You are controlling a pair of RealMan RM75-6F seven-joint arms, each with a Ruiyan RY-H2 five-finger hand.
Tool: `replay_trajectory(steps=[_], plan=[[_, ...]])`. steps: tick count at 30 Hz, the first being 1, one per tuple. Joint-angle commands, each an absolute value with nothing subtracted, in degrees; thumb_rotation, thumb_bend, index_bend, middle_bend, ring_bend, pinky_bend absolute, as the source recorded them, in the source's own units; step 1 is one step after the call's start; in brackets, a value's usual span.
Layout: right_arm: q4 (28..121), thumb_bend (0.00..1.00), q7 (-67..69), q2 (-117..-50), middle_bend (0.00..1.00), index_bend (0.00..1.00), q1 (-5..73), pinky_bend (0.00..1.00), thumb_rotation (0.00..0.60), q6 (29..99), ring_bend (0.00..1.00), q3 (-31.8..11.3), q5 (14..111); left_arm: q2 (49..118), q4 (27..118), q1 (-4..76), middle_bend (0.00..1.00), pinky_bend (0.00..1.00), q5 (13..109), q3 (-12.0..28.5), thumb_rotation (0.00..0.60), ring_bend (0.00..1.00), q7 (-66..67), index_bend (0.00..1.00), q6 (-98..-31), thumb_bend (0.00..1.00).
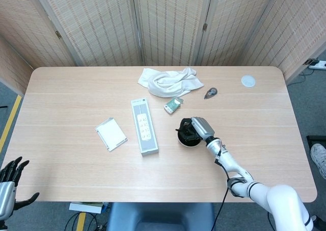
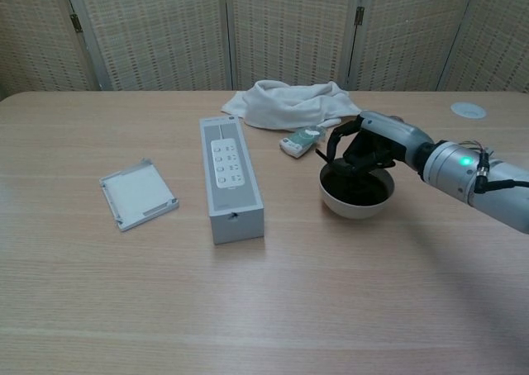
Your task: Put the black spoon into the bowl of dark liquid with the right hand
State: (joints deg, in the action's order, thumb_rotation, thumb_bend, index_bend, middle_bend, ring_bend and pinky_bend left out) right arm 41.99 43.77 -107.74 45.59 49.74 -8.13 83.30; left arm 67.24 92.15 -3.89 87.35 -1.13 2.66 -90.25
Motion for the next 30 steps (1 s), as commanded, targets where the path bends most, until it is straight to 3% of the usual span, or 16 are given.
replay_trajectory(steps=[1, 22, 30], plan=[[41.73, 0.50, 43.41, -108.28, 0.96, 0.77, 46.12, 1.00, 0.600, 49.54, 1.00, -8.24, 83.41, 67.25, 92.04, -3.89, 0.07, 0.16, 87.28, -1.07, 0.600, 0.09, 2.54, 0.15, -90.24, 0.17], [44.67, 0.52, 44.21, -105.74, 0.96, 0.77, 43.93, 1.00, 0.600, 51.27, 1.00, -4.49, 85.77, 67.98, 91.47, -3.77, 0.07, 0.16, 87.64, -1.26, 0.600, 0.09, 2.48, 0.15, -89.91, 0.17], [43.56, 0.51, 44.60, -104.57, 0.96, 0.77, 43.34, 1.00, 0.600, 51.46, 1.00, -4.89, 85.11, 68.05, 91.43, -3.80, 0.07, 0.16, 87.51, -1.23, 0.600, 0.09, 2.52, 0.15, -89.90, 0.17]])
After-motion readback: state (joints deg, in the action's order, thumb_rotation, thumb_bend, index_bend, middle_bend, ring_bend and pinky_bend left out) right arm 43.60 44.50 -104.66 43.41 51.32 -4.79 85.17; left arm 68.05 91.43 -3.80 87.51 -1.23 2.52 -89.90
